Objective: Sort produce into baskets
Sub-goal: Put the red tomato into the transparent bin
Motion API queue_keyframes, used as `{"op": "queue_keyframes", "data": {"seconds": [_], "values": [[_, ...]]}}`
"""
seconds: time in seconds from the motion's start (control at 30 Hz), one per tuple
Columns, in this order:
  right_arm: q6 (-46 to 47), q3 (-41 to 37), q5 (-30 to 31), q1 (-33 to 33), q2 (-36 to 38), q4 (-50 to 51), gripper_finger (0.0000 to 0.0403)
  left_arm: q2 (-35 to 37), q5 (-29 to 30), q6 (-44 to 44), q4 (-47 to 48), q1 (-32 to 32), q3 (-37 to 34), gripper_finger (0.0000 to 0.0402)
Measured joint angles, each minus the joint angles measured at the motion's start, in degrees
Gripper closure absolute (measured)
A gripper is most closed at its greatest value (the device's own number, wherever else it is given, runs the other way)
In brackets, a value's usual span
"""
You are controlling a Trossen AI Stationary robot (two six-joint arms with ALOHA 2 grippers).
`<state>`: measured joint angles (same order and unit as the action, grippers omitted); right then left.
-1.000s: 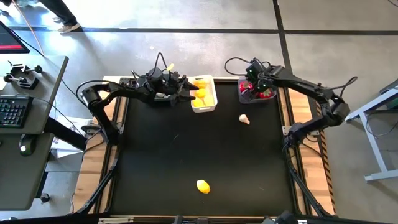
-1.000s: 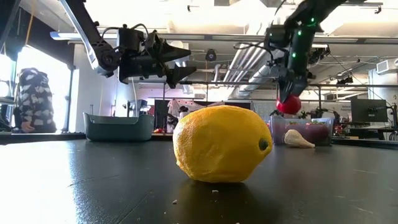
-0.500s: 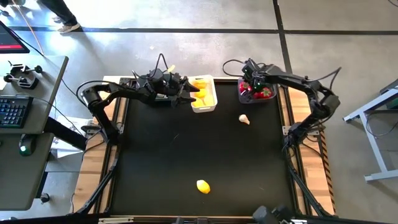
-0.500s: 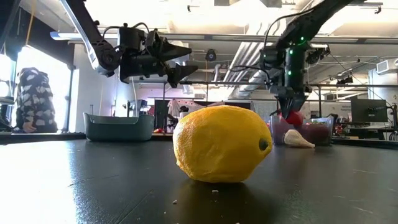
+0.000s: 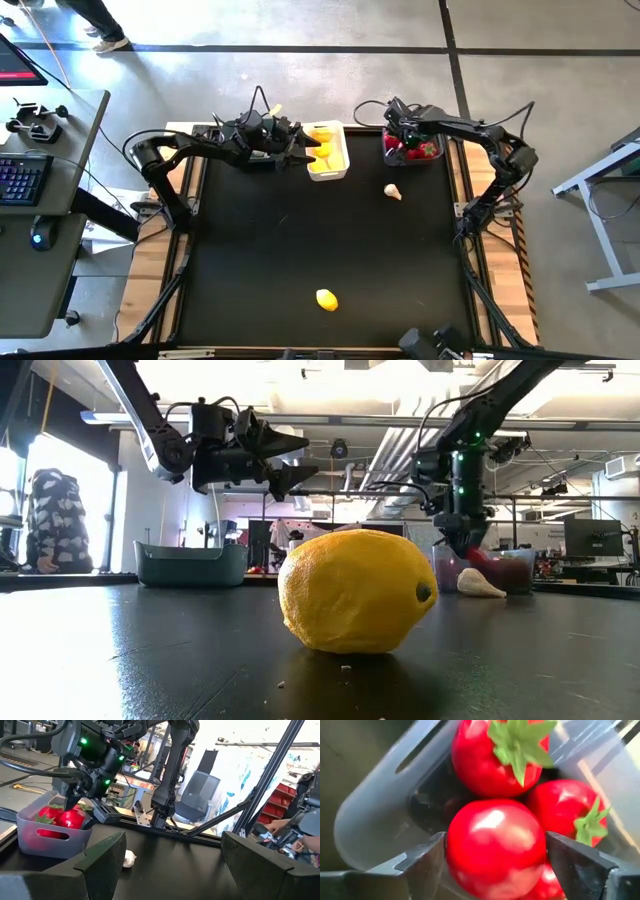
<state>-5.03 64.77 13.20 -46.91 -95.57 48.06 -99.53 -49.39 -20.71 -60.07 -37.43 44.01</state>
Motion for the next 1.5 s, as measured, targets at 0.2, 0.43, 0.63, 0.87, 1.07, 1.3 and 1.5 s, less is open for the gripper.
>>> {"op": "queue_keyframes", "data": {"seconds": [0.2, 0.43, 0.63, 0.87, 1.07, 1.3, 1.5], "values": [[-1.4, 0.0, 0.5, 1.1, 0.0, -0.5, 0.0057, 0.0, 0.0, 0.3, 0.0, 0.0, 0.0, 0.009], [-2.5, 0.0, 0.7, 1.7, 1.2, -0.2, 0.0065, 0.0, 0.0, 0.3, 0.0, 0.0, 0.0, 0.009], [-2.6, 0.0, 4.8, 4.0, 8.0, 1.0, 0.0156, 0.0, 0.2, 1.9, 0.1, 0.0, 0.0, 0.009], [-3.0, -4.6, 1.8, 4.9, 14.2, -6.0, 0.0354, 0.0, 1.8, 3.9, 0.1, 0.0, 0.0, 0.009], [-0.4, -14.1, 1.6, 3.2, 15.1, -11.8, 0.038, 0.0, 1.9, 3.9, 0.2, 0.0, 0.0, 0.009], [1.1, -19.5, 1.8, 2.7, 15.4, -19.4, 0.0396, 0.0, 2.2, 3.9, 0.2, 0.0, 0.0, 0.009], [-0.8, -15.9, 3.8, 3.1, 15.6, -18.1, 0.0402, 0.0, 2.3, 3.9, 0.2, 0.0, 0.0, 0.009]]}}
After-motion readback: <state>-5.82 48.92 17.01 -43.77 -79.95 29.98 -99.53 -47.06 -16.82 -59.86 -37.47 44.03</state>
